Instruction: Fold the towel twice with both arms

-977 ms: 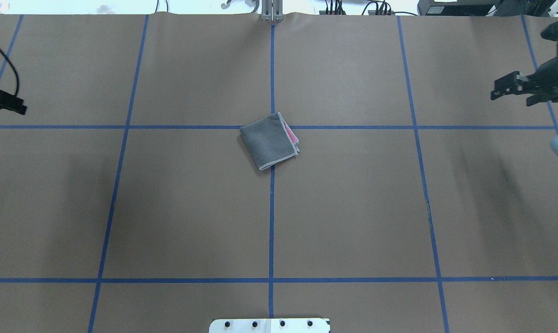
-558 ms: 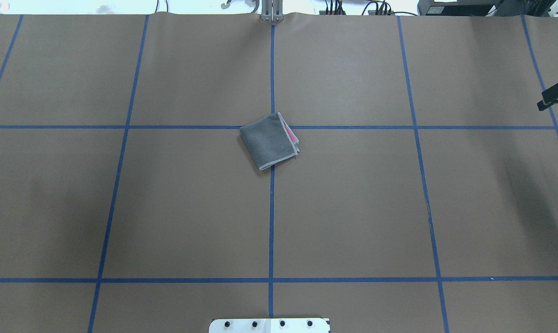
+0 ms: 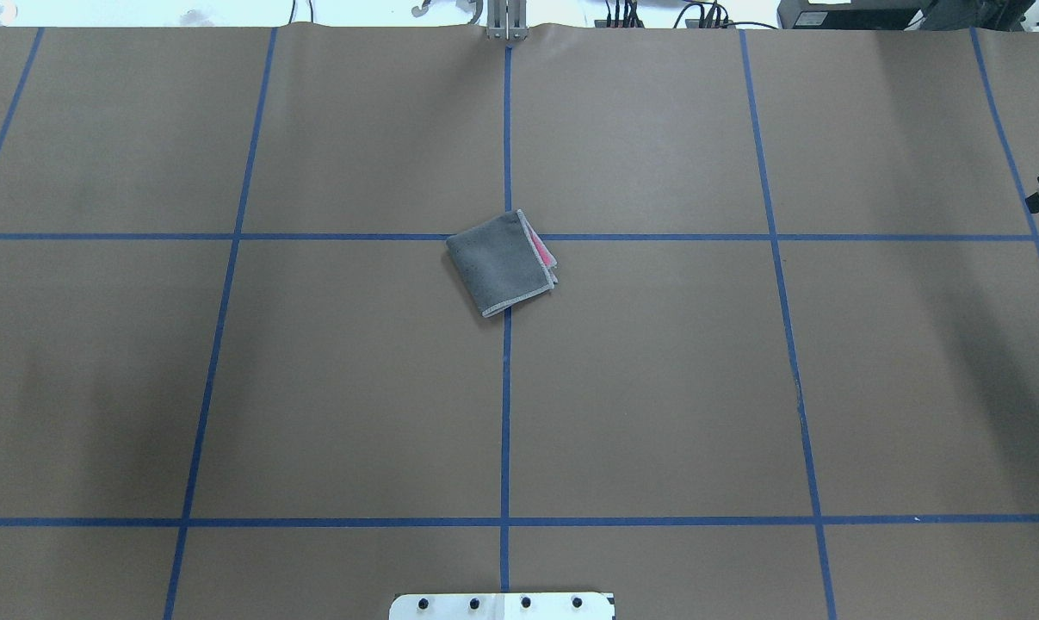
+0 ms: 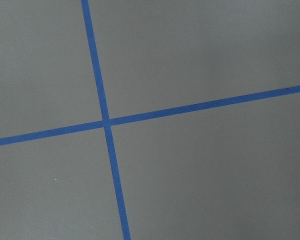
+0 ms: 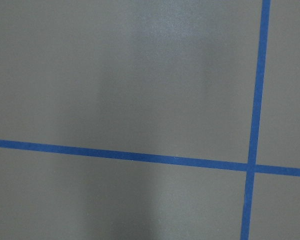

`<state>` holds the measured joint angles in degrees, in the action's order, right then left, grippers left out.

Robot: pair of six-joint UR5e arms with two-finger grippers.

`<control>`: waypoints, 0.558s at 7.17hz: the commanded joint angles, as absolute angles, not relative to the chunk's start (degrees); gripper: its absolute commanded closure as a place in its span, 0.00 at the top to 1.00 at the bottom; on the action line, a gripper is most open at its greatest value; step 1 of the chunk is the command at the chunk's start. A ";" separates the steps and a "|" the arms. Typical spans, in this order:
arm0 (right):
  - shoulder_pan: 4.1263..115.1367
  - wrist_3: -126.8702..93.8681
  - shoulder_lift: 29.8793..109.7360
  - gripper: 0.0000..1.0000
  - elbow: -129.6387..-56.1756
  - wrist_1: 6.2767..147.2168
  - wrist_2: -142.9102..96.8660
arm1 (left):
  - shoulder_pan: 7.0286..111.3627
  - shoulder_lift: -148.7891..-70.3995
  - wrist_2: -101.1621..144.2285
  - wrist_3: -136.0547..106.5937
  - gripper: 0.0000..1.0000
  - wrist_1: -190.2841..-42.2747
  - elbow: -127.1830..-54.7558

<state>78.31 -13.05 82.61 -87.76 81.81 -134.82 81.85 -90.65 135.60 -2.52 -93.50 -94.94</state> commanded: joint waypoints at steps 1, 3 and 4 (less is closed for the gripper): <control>77.78 -12.92 82.35 1.00 -87.89 83.40 -134.30 | 81.83 -89.91 135.88 -2.72 0.99 -93.69 -95.10; 78.66 -12.83 82.35 1.00 -89.11 85.24 -134.38 | 82.18 -89.82 136.14 -5.08 0.99 -93.60 -95.18; 78.92 -11.27 82.35 1.00 -89.12 85.78 -133.51 | 82.18 -89.91 136.14 -5.27 0.99 -93.69 -95.53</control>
<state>78.61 -12.52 82.36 -88.81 84.70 -134.20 82.11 -89.87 136.08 -4.42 -93.61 -95.21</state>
